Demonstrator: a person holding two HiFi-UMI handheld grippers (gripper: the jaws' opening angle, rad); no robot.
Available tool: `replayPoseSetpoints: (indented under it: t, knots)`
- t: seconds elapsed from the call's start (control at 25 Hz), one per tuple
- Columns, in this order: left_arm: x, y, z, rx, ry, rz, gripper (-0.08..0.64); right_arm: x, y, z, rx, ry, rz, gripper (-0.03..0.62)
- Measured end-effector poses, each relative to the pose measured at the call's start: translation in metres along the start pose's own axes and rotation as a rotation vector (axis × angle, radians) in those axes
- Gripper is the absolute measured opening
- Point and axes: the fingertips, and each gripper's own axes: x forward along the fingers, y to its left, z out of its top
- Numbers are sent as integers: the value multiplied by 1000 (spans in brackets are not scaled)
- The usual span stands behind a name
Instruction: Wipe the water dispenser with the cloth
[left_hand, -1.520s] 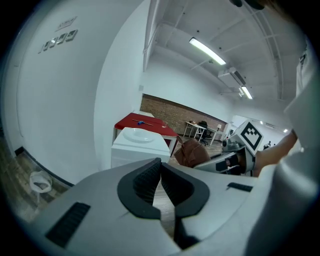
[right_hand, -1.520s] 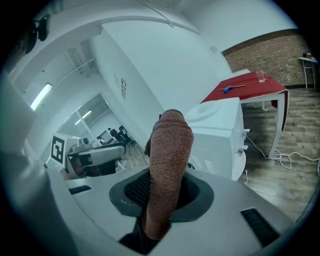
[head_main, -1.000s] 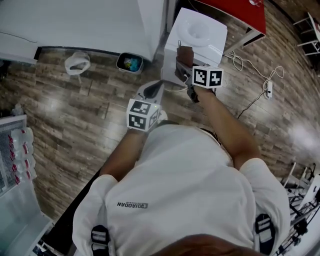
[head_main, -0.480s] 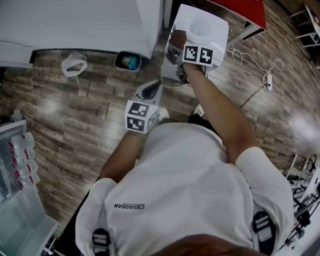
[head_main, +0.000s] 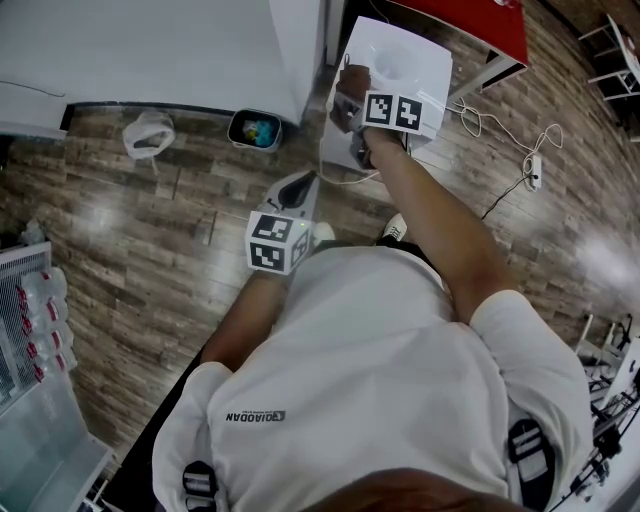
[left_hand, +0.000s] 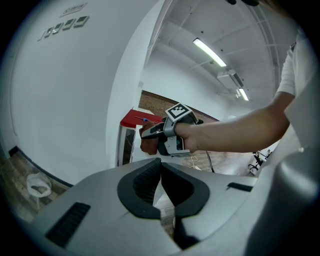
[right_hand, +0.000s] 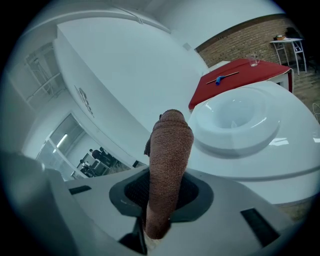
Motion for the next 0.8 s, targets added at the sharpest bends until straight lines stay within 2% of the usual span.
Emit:
replayPoseSetpoints:
  t: [0.28,0.8]
  knots:
    - [8,-12,6,28,-8,-30,0,-22,-19,-1,11,-3,-23,71]
    - [20,-42,4,63,4,-83,0,-82,-71,-3,96,-60,-79,72]
